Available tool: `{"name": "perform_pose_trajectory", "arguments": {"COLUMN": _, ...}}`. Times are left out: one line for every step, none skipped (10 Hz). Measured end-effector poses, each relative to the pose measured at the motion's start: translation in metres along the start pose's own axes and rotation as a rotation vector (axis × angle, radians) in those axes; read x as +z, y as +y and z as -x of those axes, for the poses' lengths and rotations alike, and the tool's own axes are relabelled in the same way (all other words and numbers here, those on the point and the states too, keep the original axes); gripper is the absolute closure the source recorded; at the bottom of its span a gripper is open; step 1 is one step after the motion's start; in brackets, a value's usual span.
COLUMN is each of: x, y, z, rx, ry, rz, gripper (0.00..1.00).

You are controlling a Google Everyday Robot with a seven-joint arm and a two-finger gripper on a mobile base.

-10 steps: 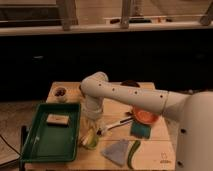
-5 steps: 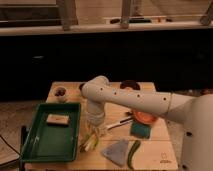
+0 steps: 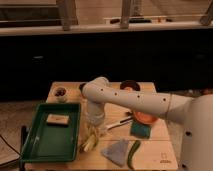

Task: Place banana in plastic cup

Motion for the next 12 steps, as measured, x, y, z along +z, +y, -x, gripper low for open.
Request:
{"name": "perform_pose_trajectory", "arguments": {"x": -0.0003, "y": -0.0008, "z": -0.0005, "rx": -0.002, "ry": -0.001, "rz": 0.001, "gripper": 0.24}}
{"name": "perform_pose_trajectory", "arguments": {"x": 0.0003, "y": -0.0024, "z": -0.001, "rx": -0.004, "ry": -0.003, "rz": 0.003, "gripper": 0.2}}
{"name": "perform_pose_trajectory", "arguments": {"x": 0.0009, "y": -0.0035, "z": -0.0012, "rx": -0.006, "ry": -0.004, "rz": 0.006, "gripper": 0.2}}
{"name": "perform_pose_trajectory", "arguments": {"x": 0.0006, "y": -0.0032, "z": -0.0018, "rx": -0.005, "ry": -0.004, "rz": 0.008, "gripper": 0.2}}
{"name": "perform_pose_trajectory", "arguments": {"x": 0.0007, "y": -0.003, "z": -0.0022, "rx": -0.004, "ry": -0.004, "rz": 0.009, "gripper": 0.2}}
{"name": "perform_pose_trajectory", "arguments": {"x": 0.0009, "y": -0.0028, "z": -0.0025, "rx": -0.002, "ry": -0.003, "rz": 0.011, "gripper": 0.2}}
{"name": "perform_pose_trajectory", "arguments": {"x": -0.0001, "y": -0.0022, "z": -0.0032, "rx": 0.002, "ry": -0.001, "rz": 0.011, "gripper": 0.2}}
{"name": "perform_pose_trajectory", "arguments": {"x": -0.0007, "y": -0.0015, "z": -0.0039, "rx": 0.004, "ry": 0.001, "rz": 0.013, "gripper": 0.2}}
{"name": "perform_pose_trajectory", "arguments": {"x": -0.0018, "y": -0.0012, "z": -0.0044, "rx": 0.006, "ry": 0.004, "rz": 0.013, "gripper": 0.2}}
{"name": "perform_pose_trajectory", "arguments": {"x": -0.0036, "y": -0.0007, "z": -0.0053, "rx": 0.008, "ry": 0.007, "rz": 0.015, "gripper": 0.2}}
{"name": "perform_pose_trajectory", "arguments": {"x": -0.0057, "y": -0.0003, "z": -0.0061, "rx": 0.01, "ry": 0.011, "rz": 0.016, "gripper": 0.2}}
{"name": "perform_pose_trajectory", "arguments": {"x": -0.0072, "y": -0.0002, "z": -0.0066, "rx": 0.01, "ry": 0.013, "rz": 0.017, "gripper": 0.2}}
